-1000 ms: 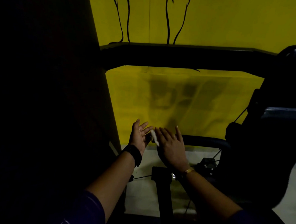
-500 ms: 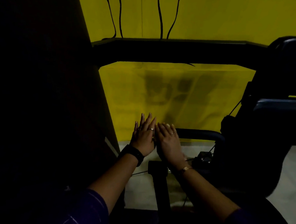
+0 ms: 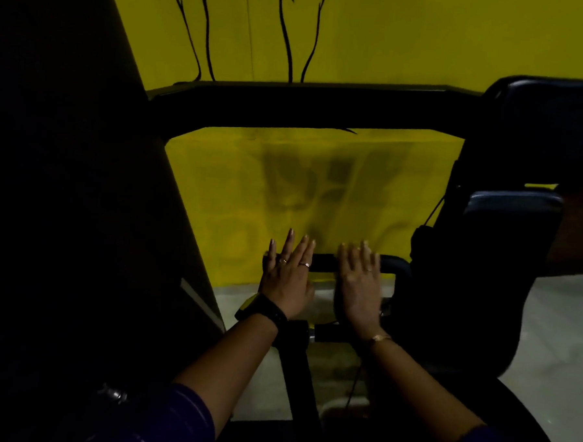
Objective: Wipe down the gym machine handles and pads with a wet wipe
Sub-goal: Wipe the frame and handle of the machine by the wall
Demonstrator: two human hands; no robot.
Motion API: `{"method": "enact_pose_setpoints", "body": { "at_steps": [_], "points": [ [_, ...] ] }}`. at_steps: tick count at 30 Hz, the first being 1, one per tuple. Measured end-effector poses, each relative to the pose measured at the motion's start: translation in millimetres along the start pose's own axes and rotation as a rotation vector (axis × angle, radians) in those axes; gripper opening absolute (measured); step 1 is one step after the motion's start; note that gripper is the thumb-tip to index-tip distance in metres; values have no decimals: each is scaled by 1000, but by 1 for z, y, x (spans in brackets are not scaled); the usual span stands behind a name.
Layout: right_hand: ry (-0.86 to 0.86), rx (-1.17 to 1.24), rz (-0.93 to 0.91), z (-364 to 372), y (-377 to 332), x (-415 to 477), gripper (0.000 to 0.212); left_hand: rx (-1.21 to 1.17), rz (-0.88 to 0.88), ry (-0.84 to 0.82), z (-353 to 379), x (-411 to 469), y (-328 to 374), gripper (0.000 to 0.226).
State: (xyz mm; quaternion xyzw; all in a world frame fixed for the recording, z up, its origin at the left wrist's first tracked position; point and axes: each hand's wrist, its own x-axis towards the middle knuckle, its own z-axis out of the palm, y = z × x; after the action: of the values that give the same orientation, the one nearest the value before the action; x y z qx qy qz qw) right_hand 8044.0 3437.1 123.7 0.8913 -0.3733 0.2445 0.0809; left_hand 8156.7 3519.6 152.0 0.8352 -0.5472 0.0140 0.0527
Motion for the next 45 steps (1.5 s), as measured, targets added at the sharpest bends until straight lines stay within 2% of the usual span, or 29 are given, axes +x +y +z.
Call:
{"method": "enact_pose_setpoints", "body": {
  "at_steps": [4,7,9,12,16,19,22,24,27,29,31,32,35,37,42,44,45],
  "points": [
    [-10,27,-183,10,-24,-5,57,61,-17,36,4,0,6,75],
    [39,-34,-286,16,10,-12,57,29,-24,22,3,-2,8,78],
    [58,-44,-234,14,40,-22,59,12,-13,13,1,-2,11,80],
    [85,-9,-31,10,72,-30,64,18,-4,23,3,2,18,80],
    [130,162,74,6,49,-24,63,13,6,28,4,7,33,79],
    [94,259,-126,14,18,-24,61,71,12,27,8,9,39,78],
    [96,209,-222,18,32,-26,67,85,40,36,11,11,43,78],
    [82,157,-149,17,55,-35,66,73,72,19,10,12,47,81],
    [131,182,116,15,87,-48,65,80,132,40,12,17,55,77],
    [143,205,210,22,91,-60,74,88,170,63,15,20,61,76],
    [108,308,243,25,84,-67,85,107,231,76,17,25,66,80],
    [87,359,246,22,80,-65,84,118,267,79,17,28,67,79],
    [76,444,239,9,76,-43,70,157,364,81,17,35,75,68],
    [87,449,235,5,77,-29,66,173,383,69,17,38,76,69],
    [86,378,159,21,89,-59,90,232,471,205,31,40,67,71],
    [61,305,-30,38,99,-91,82,268,493,282,37,39,62,69],
    [38,261,-156,49,107,-108,68,264,498,309,38,38,60,68]
  ]
}}
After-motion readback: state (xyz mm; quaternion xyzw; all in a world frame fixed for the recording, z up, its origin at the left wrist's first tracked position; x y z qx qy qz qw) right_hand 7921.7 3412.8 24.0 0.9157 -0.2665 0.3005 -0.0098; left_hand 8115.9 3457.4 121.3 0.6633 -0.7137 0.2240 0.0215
